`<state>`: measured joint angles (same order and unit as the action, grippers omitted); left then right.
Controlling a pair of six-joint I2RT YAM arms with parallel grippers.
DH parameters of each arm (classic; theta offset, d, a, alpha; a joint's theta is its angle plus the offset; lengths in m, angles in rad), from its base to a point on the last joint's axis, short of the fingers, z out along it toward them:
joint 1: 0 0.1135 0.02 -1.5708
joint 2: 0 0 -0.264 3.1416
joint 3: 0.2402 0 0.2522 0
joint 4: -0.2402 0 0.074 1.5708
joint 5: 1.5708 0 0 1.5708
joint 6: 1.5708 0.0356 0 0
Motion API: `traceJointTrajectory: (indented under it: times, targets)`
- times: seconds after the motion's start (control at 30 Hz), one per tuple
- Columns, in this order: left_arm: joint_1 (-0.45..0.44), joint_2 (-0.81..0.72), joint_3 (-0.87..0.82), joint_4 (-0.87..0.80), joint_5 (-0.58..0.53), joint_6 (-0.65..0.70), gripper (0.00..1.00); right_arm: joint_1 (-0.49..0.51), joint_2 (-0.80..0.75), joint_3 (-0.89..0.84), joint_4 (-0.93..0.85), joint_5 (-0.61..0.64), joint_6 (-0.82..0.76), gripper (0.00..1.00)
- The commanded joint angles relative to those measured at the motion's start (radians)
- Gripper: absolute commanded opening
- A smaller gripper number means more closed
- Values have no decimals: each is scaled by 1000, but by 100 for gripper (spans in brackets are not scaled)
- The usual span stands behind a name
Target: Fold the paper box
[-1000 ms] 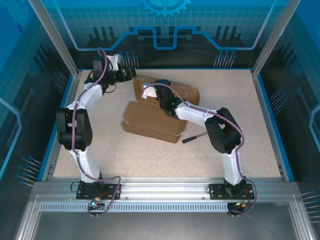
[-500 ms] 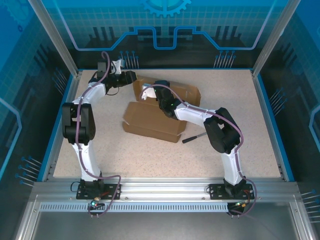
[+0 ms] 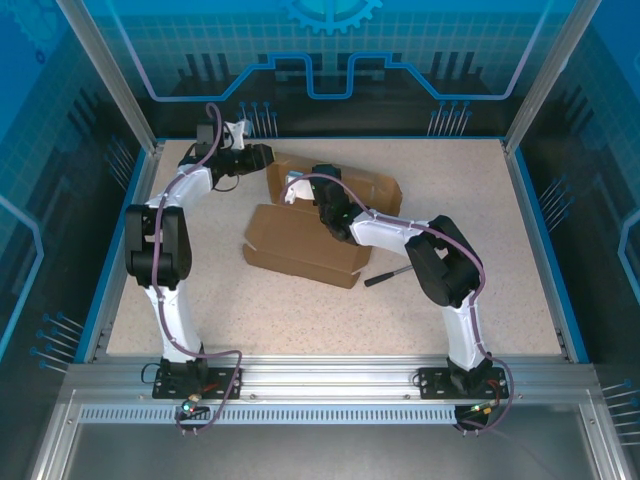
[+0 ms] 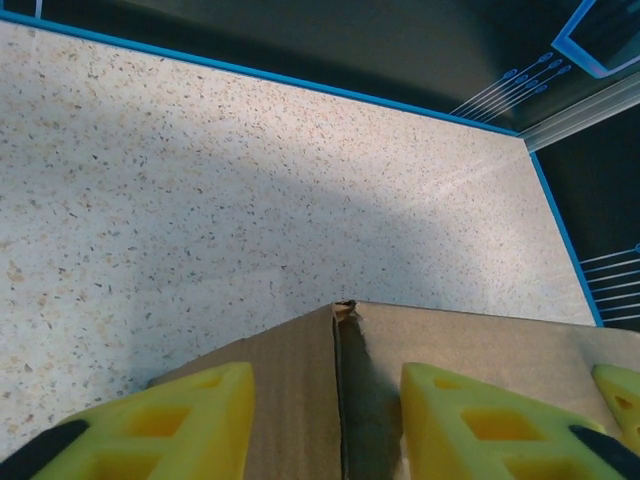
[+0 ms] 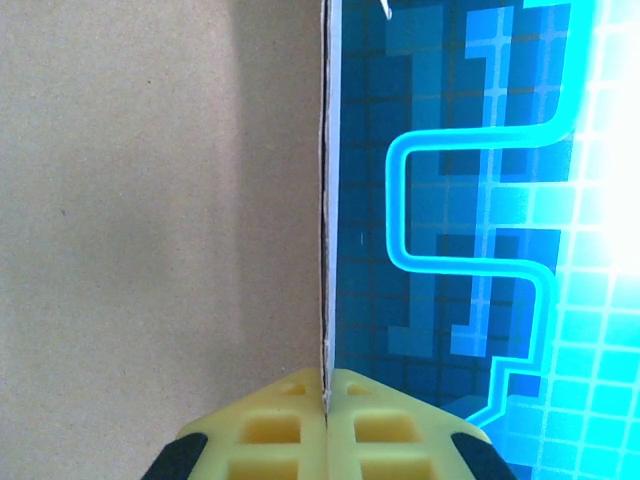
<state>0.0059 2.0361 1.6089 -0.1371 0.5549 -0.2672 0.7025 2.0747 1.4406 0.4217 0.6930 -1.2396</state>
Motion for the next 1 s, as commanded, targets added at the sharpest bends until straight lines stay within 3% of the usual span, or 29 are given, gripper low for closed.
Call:
traceJointTrajectory:
  times: [0.0,0.2,0.37,0.53,0.77,0.97]
  targets:
    - [16,-51,-25,-11,-30,36,52,9,13,-9,15,13,-12,0]
    - [40,-187,-202,166,-60,117,67,7,8,15,-22,8,-3,0]
    - [36,-209,-309,238,-56,263,69,7,10,32,-44,3,8,0]
    - [-1,-160,-287,181,-119,468,68,8,15,50,-68,0,18,0]
    - [-35,-65,-232,193,-122,589,64,12,22,73,-94,-4,29,0]
    - [-43,-22,-217,260,-121,551,50,10,18,79,-115,-10,40,0]
